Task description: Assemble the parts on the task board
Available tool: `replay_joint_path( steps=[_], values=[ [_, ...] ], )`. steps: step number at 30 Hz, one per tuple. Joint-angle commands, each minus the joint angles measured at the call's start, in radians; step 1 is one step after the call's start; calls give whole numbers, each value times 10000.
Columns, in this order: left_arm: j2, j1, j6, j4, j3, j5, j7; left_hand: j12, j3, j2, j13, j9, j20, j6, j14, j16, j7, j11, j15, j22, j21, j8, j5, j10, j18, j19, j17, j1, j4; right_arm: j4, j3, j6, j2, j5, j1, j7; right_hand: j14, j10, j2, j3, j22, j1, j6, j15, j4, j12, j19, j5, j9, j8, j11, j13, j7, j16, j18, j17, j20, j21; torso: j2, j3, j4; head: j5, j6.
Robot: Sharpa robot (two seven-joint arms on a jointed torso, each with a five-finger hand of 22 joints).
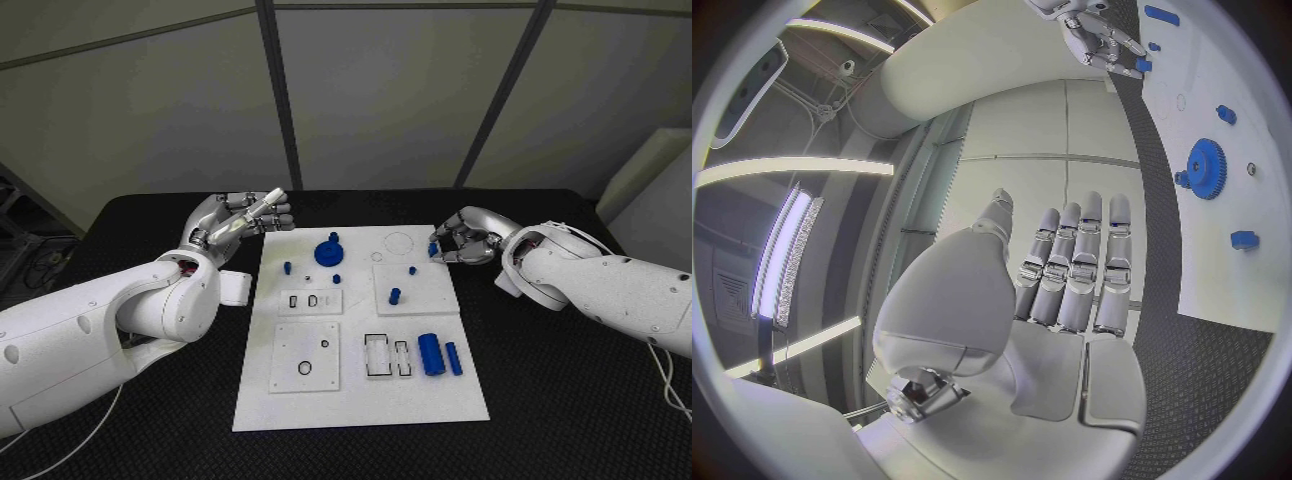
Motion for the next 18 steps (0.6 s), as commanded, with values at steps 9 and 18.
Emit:
replay_joint_path(
  steps=[9, 18],
  values=[
    [13, 14, 124, -11, 10, -91, 34, -31, 6, 86, 11, 0, -1, 63, 16, -37, 15, 2, 67, -9, -16, -42, -29, 46, 64, -36, 15, 31, -61, -97, 5, 79, 104, -14, 1, 59, 974, 138, 269, -29, 76, 57, 346, -30, 35, 157, 15, 71, 49, 145, 44, 151, 10, -19, 49, 2366, 19, -6, 3, 6, -12, -1, -33],
    [24, 14, 120, -22, 10, -91, 24, -37, 7, 90, 10, -1, -1, 64, 18, -44, 20, 5, 67, -11, -17, -49, -29, 47, 65, -40, 16, 30, -68, -166, 6, 87, 203, -14, 0, 38, 980, 233, 495, 44, 125, 41, 744, -73, 32, 261, 52, 53, 89, 331, -21, 270, -68, -9, 43, 2389, -6, 18, 1, 4, -6, 17, -44]
  ],
)
